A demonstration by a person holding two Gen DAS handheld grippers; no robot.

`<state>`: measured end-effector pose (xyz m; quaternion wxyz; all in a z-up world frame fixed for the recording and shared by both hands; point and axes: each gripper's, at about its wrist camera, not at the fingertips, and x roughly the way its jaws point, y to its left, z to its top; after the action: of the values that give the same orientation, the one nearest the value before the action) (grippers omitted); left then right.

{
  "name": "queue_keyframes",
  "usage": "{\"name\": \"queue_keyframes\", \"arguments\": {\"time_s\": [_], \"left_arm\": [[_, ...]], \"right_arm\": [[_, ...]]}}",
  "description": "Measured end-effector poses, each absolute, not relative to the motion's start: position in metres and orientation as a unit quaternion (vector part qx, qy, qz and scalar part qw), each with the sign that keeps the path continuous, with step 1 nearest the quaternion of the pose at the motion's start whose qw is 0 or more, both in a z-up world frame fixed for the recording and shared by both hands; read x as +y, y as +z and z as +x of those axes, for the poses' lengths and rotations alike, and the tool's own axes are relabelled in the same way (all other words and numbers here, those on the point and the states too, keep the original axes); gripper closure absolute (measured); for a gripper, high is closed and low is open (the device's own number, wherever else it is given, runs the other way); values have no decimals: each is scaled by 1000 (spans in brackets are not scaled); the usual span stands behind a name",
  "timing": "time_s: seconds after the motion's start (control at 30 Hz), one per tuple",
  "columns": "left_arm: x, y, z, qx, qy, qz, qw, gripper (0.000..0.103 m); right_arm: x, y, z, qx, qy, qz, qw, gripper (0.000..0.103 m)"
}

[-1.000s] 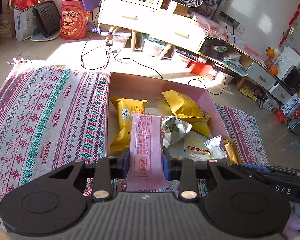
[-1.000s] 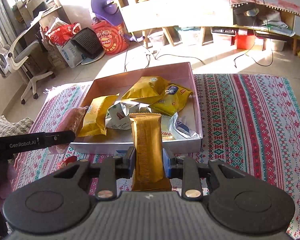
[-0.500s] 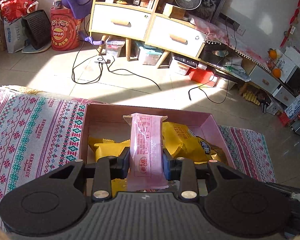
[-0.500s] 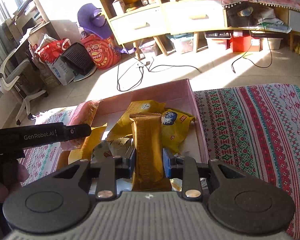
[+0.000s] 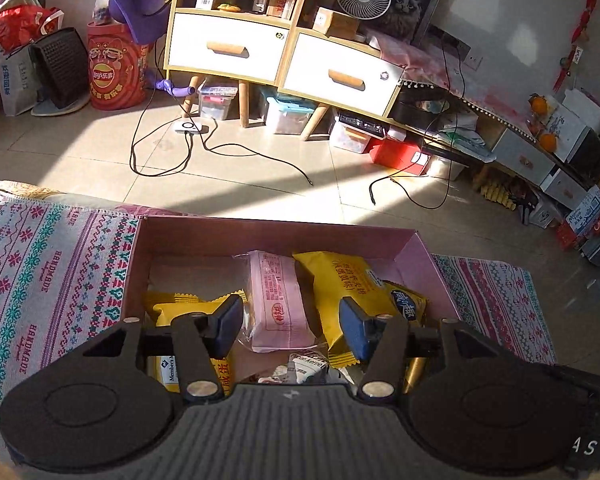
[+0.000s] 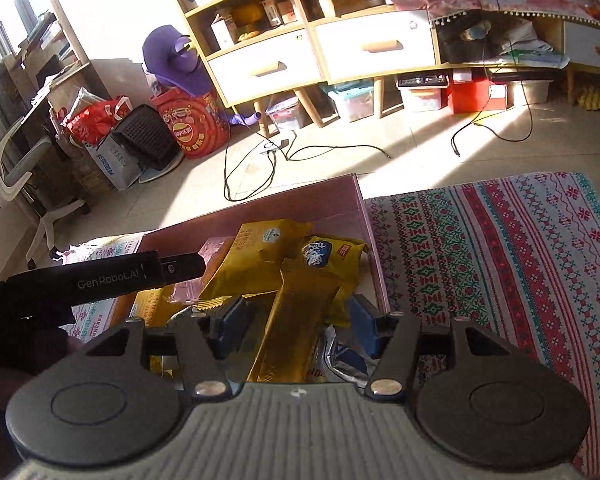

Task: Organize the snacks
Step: 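Carry both held snacks into the pink box and open both grippers, then move both tools back over the remaining loose snacks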

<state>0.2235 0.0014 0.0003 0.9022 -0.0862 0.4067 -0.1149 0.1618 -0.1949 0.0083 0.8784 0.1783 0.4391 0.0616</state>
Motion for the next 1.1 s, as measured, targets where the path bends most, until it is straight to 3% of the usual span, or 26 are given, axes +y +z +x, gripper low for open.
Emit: {"name": "queue_keyframes", "arguments": {"time_s": [0.37,0.7,1.1], "left_arm": [[14,11,195,413,-128,-60,900,15],[25,24,153,422,-133,-36,896,4],[28,19,103,429,-149,-18,891,0]], "right_arm": [[-197,24,144,437,62,161,883,26],[-201,38,114,445,70,160,878,11],[-204,42,78,454,88,154,873,6]]}}
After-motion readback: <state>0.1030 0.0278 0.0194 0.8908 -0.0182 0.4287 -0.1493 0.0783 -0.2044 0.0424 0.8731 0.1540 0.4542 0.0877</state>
